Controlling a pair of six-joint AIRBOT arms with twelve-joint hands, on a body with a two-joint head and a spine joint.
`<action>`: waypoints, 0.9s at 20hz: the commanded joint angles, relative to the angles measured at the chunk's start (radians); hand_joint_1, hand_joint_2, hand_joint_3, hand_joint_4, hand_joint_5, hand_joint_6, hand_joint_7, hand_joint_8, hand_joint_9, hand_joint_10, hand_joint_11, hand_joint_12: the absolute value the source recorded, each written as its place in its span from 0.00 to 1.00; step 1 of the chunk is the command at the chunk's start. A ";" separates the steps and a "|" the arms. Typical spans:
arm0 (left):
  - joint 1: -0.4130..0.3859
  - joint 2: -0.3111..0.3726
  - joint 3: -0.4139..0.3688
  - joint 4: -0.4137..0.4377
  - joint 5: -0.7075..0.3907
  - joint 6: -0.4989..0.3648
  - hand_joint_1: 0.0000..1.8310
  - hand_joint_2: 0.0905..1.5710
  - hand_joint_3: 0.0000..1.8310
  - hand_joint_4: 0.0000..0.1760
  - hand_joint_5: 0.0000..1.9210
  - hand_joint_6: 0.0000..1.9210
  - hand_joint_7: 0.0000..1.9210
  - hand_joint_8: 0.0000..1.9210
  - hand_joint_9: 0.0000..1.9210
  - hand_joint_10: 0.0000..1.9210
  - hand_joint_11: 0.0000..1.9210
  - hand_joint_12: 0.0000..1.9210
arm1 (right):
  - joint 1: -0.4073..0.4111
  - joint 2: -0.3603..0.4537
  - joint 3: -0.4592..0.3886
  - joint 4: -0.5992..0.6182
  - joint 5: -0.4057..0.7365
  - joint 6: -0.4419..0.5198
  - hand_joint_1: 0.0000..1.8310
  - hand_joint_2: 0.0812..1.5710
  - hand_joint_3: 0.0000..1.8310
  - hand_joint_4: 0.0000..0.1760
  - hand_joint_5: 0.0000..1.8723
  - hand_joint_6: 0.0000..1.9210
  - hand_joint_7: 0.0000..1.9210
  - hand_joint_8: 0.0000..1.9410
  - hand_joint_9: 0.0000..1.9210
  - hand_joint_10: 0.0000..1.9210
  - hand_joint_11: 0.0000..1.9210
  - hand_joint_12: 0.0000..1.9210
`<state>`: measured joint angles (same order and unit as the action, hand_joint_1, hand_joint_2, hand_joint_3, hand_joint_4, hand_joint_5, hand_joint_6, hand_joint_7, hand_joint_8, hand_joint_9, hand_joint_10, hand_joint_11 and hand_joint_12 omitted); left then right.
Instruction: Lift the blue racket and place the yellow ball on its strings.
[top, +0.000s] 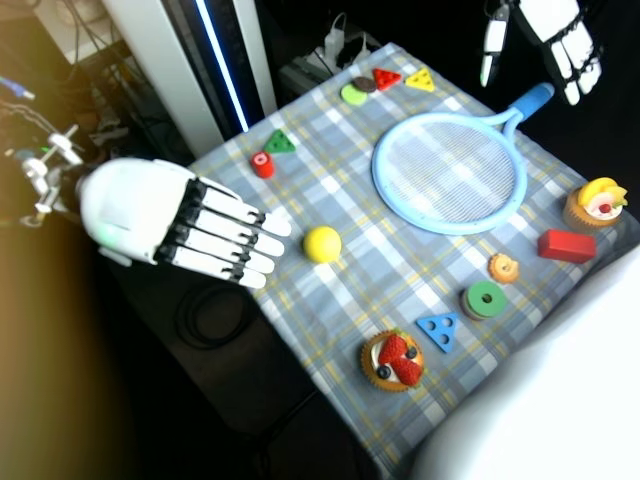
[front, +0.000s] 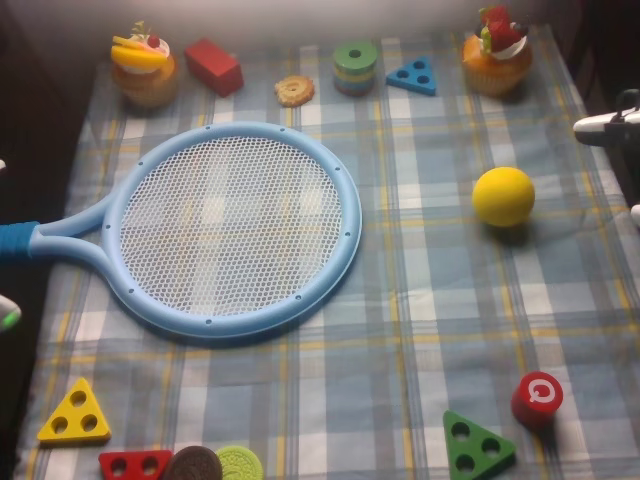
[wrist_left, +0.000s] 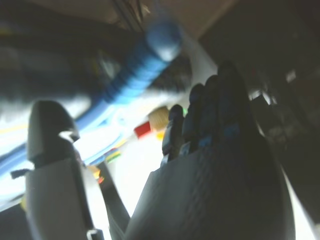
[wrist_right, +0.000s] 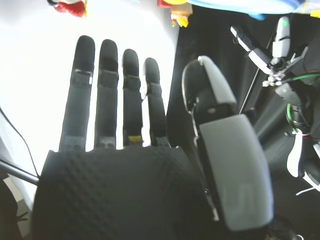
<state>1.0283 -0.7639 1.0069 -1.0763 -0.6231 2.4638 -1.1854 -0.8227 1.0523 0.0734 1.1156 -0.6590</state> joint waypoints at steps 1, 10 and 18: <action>-0.018 -0.011 0.010 0.017 -0.062 0.030 0.48 0.52 0.01 1.00 0.04 0.00 0.04 0.00 0.02 0.00 0.00 0.19 | 0.008 0.000 0.005 0.018 0.115 0.005 0.39 0.84 0.00 0.00 0.26 0.00 0.30 0.00 0.31 0.00 0.21 0.25; -0.083 -0.083 0.123 -0.153 0.068 0.299 0.45 0.55 0.01 1.00 0.06 0.01 0.09 0.01 0.03 0.01 0.00 0.00 | 0.014 -0.013 0.014 0.014 0.116 0.005 0.36 0.86 0.00 0.00 0.35 0.01 0.33 0.00 0.26 0.00 0.10 0.39; -0.084 -0.107 0.143 -0.188 0.092 0.315 0.50 0.55 0.00 1.00 0.27 0.01 0.28 0.00 0.23 0.01 0.00 0.27 | 0.014 -0.023 0.017 0.014 0.116 0.011 0.36 0.87 0.00 0.00 0.33 0.00 0.32 0.00 0.27 0.00 0.12 0.36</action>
<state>0.9524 -0.8711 1.1454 -1.2842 -0.4583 2.7750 -1.1843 -0.8440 1.0649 0.0677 1.1149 -0.6552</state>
